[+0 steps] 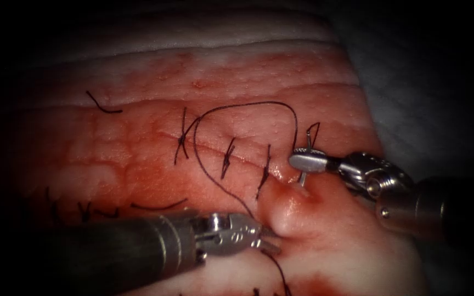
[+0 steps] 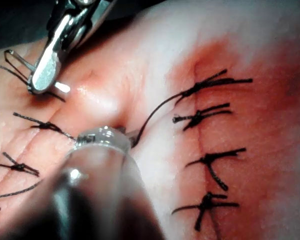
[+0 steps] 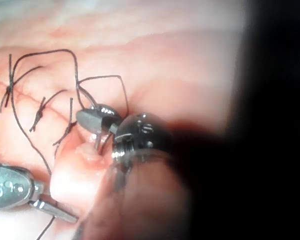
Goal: Wound Closure
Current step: Throw the needle through the bottom of the incision with the right needle driver, then pull the needle through the skin with the left needle driver.
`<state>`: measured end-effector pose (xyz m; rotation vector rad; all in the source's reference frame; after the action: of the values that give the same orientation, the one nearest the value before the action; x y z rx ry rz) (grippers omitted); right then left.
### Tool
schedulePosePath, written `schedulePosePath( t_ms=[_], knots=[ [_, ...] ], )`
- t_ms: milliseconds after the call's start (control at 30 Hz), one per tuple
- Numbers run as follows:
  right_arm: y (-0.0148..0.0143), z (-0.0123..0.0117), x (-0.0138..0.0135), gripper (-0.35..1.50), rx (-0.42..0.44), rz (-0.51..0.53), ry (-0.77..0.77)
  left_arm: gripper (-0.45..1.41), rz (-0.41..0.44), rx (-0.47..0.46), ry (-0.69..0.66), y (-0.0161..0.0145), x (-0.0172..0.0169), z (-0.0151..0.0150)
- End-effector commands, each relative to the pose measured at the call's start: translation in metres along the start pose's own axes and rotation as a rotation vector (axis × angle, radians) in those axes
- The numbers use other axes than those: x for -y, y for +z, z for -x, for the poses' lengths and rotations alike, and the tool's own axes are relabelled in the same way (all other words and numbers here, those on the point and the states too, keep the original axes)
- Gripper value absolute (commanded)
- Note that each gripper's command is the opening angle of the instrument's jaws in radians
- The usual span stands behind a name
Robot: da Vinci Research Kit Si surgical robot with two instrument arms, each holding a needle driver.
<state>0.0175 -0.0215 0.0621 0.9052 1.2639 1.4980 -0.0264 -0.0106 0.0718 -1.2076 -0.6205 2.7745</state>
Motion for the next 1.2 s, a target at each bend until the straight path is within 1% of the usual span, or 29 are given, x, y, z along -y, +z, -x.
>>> schedulePosePath(
  t_ms=[33, 133, 300, 400, 633, 767, 833, 867, 900, 933, 967, 1033, 1067, 1100, 1133, 1167, 1200],
  knots=[
    [0.0012, 0.0005, 0.0, -0.35, -0.002, -0.014, 0.011, -0.1, 0.0, 0.0, 0.001, 0.0007, 0.0003, 0.0],
    [0.0015, 0.0011, 0.0003, -0.35, -0.006, -0.037, 0.055, -0.1, 0.0, -0.001, 0.001, 0.0007, 0.0003, -0.0001],
    [0.0019, 0.0021, 0.0005, -0.35, -0.01, -0.042, 0.097, -0.1, 0.001, -0.001, 0.001, 0.0006, 0.0004, -0.0001],
    [0.0024, 0.003, 0.0006, -0.35, 0.002, -0.057, 0.127, -0.08, 0.001, -0.002, 0.0, 0.0005, 0.0004, -0.0001],
    [0.0019, 0.0041, 0.0014, -0.35, 0.032, -0.049, 0.155, -0.05, 0.006, -0.005, -0.003, -0.0001, 0.0008, 0.0],
    [0.0018, 0.0052, 0.0017, -0.35, 0.043, -0.052, 0.191, -0.05, 0.007, -0.005, -0.003, -0.0001, 0.0009, 0.0],
    [0.0014, 0.0052, 0.002, -0.35, 0.053, -0.065, 0.198, -0.05, 0.007, -0.008, 0.003, -0.0003, 0.0008, 0.0001],
    [0.0012, 0.0049, 0.002, -0.35, 0.041, -0.081, 0.201, -0.1, 0.006, -0.013, 0.021, -0.0005, 0.0007, 0.0],
    [0.0011, 0.0045, 0.0021, -0.35, 0.012, -0.089, 0.2, -0.11, 0.003, -0.021, 0.039, -0.0007, 0.0006, 0.0],
    [0.001, 0.0038, 0.0021, -0.16, -0.033, -0.094, 0.137, -0.11, 0.001, -0.028, 0.068, -0.001, 0.0005, -0.0001],
    [0.0008, 0.0033, 0.0021, 0.12, -0.063, -0.093, 0.072, -0.01, 0.0, -0.046, 0.115, -0.0015, 0.0004, -0.0002],
    [0.0002, 0.002, 0.0018, 0.59, -0.095, -0.076, -0.024, 0.15, -0.008, -0.085, 0.158, -0.0025, 0.0004, -0.0004],
    [0.0, 0.0014, 0.0016, 0.71, -0.107, -0.063, -0.033, 0.15, -0.022, -0.115, 0.183, -0.0033, 0.0006, -0.0007],
    [-0.0003, 0.0007, 0.0012, 0.89, -0.123, -0.046, -0.065, 0.15, -0.034, -0.139, 0.208, -0.0038, 0.0007, -0.0009],
    [-0.0006, 0.0001, 0.0008, 0.99, -0.134, -0.032, -0.092, 0.29, -0.047, -0.162, 0.222, -0.0043, 0.0008, -0.0011],
    [-0.0009, -0.0003, 0.0005, 1.06, -0.137, -0.028, -0.098, 0.29, -0.06, -0.182, 0.247, -0.0048, 0.0009, -0.0013],
    [-0.0016, -0.0013, -0.0005, 1.11, -0.146, -0.016, -0.105, 0.29, -0.058, -0.191, 0.292, -0.0052, 0.001, -0.0016]
  ],
)
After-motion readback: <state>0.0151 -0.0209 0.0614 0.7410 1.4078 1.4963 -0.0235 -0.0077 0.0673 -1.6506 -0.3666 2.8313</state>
